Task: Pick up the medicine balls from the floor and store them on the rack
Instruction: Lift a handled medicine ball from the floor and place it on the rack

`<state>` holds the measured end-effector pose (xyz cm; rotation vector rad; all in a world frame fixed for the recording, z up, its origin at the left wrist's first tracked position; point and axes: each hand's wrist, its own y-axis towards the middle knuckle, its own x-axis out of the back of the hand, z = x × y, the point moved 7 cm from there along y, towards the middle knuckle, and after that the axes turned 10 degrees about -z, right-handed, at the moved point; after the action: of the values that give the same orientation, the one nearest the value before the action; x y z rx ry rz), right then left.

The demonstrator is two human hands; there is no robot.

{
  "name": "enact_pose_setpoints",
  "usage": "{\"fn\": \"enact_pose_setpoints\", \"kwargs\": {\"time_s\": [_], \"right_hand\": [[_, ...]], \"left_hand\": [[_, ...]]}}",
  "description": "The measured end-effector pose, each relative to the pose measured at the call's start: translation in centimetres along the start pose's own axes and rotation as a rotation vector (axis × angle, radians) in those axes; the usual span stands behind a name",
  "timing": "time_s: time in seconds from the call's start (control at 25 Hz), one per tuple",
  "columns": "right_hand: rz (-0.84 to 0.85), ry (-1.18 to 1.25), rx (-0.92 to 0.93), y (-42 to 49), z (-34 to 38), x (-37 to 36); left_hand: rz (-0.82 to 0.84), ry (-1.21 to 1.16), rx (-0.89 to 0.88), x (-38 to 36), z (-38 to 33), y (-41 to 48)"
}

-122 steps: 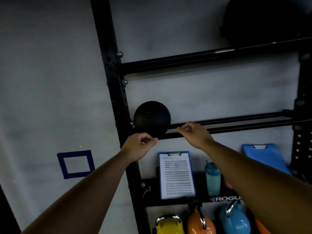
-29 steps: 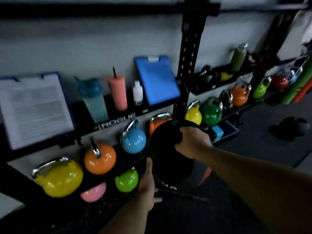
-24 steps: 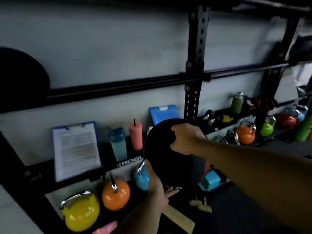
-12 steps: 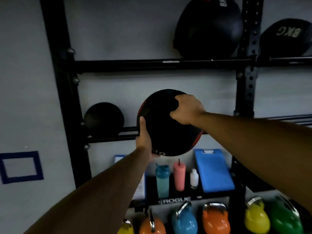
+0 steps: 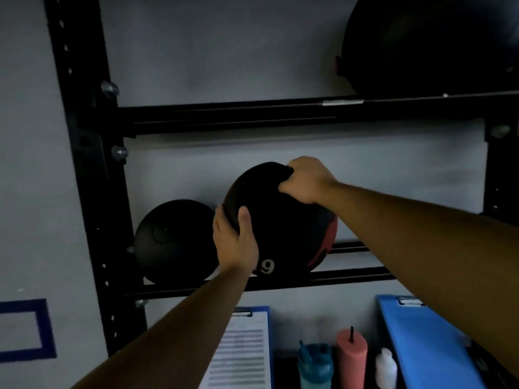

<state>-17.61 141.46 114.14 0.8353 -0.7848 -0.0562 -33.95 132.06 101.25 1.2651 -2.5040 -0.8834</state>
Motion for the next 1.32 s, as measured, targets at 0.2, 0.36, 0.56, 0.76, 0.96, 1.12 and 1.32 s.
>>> {"fn": "enact_pose_setpoints", "kwargs": {"time_s": [0.2, 0.36, 0.56, 0.76, 0.96, 1.12, 1.32], "right_hand": [[0.142, -0.099, 0.05, 7.0, -0.1, -5.5], [0.201, -0.084, -0.028, 10.1, -5.2, -7.3], [0.214, 0.215, -0.147, 11.1, -8.4, -8.1], [-0.006, 0.407, -0.087, 8.2, -9.1, -6.7], [0.113, 0.315, 0.036, 1.9, -13.5, -4.9], [0.169, 0.056, -0.062, -1.8, -19.4, 1.7], [0.136, -0.053, -0.164, -10.6, -21.8, 11.1]], "left_hand": [[0.093, 0.298, -0.416, -2.1, -0.2, 4.3], [0.204, 0.411, -0.522, -5.9, -0.6, 6.5], [0.147, 0.397, -0.525, -7.0, 0.4, 7.6], [0.183, 0.485, -0.478, -6.8, -0.1, 6.9], [0.198, 0.684, -0.338, -5.8, -1.0, 4.3], [0.125, 0.57, -0.403, -5.2, -2.4, -4.1], [0.381, 0.43, -0.248, -8.3, -5.1, -9.9]]}}
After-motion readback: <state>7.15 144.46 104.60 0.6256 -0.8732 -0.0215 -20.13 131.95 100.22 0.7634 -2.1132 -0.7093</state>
